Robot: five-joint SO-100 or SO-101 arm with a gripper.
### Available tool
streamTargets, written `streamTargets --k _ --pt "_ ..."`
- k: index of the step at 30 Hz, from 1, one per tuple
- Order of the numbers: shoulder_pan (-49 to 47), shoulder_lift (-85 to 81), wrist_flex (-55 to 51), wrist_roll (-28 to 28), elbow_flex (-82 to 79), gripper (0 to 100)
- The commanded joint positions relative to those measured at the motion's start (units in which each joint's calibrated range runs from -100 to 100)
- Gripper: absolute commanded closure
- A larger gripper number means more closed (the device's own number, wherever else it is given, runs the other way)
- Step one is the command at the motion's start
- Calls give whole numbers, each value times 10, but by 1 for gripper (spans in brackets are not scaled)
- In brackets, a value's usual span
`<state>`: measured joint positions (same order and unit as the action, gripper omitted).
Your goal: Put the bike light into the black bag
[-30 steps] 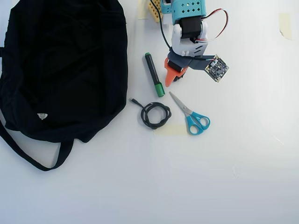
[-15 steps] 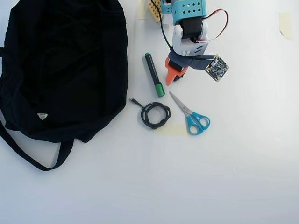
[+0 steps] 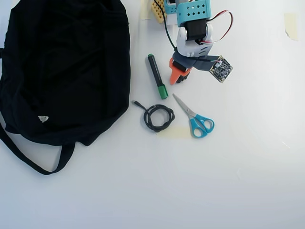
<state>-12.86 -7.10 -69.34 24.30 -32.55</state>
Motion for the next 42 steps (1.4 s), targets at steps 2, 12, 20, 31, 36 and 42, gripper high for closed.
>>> streamTargets --k 2,12,20,31,36,42 --pt "-14 16 7 -1 7 71" --pt "-14 27 7 -8 7 71" --pt "-11 55 45 -3 4 71" --pt "-6 57 59 -2 1 71" --pt "-5 57 59 -2 -6 71" --pt "-5 57 59 -6 -21 71"
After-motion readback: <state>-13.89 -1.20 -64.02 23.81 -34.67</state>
